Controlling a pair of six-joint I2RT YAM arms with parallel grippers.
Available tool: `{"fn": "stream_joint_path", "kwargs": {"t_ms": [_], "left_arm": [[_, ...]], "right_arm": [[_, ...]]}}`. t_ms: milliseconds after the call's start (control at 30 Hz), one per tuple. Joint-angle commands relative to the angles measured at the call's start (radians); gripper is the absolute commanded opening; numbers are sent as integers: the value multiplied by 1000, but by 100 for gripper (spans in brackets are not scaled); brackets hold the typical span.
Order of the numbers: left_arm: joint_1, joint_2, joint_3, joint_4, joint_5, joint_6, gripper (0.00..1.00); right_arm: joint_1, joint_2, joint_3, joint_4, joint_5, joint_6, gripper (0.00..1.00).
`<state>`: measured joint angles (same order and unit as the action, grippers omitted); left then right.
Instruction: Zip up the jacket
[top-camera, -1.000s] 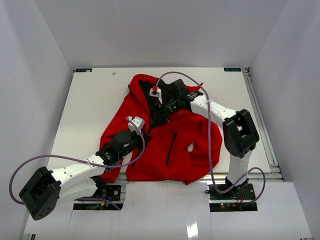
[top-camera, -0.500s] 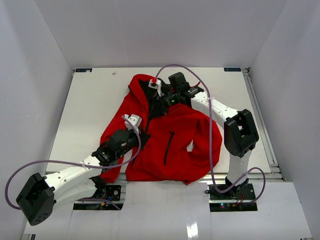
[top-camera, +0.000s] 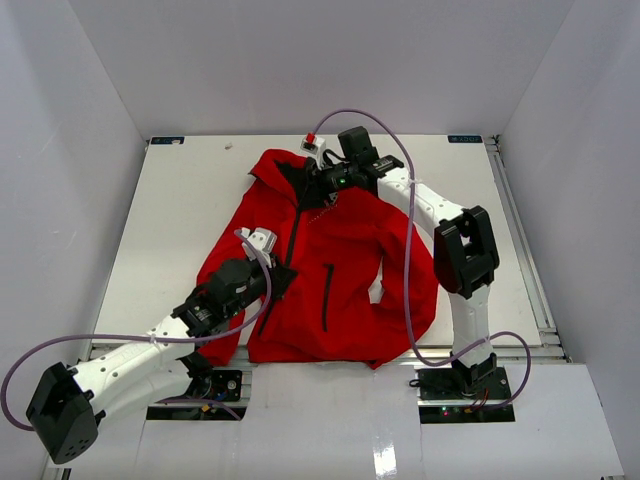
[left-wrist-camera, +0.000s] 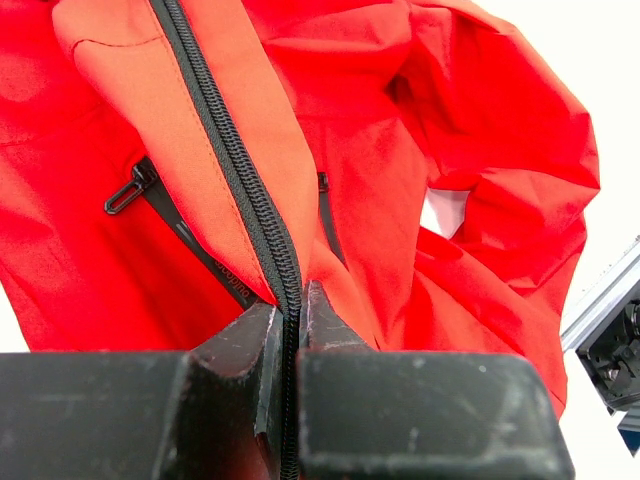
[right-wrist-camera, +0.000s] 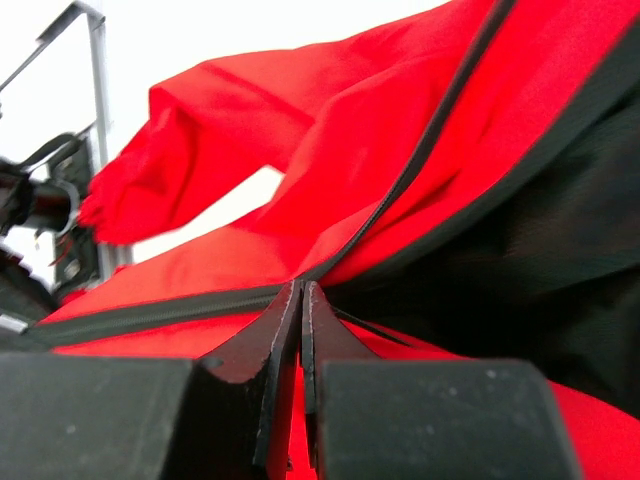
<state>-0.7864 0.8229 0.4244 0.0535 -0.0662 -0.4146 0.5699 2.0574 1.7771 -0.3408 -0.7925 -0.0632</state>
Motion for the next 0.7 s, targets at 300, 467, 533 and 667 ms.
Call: {"fn": "stream_joint_path", "kwargs": {"t_ms": [300,467,533,667], "left_arm": [[-7,-30,15,-45,135,0,0],[-8,-28,7,-44,134,10,0],[-8,-30,7,-43,134,11,0],[-8,-24,10,-43,135,13,0]], "right_arm": [[-125,134,217,142,209,34,8],[-188,170,228,239,239,99,8],[-222,184,228,282,242,129,8],[-278,196,235,356,245,182,8]]}}
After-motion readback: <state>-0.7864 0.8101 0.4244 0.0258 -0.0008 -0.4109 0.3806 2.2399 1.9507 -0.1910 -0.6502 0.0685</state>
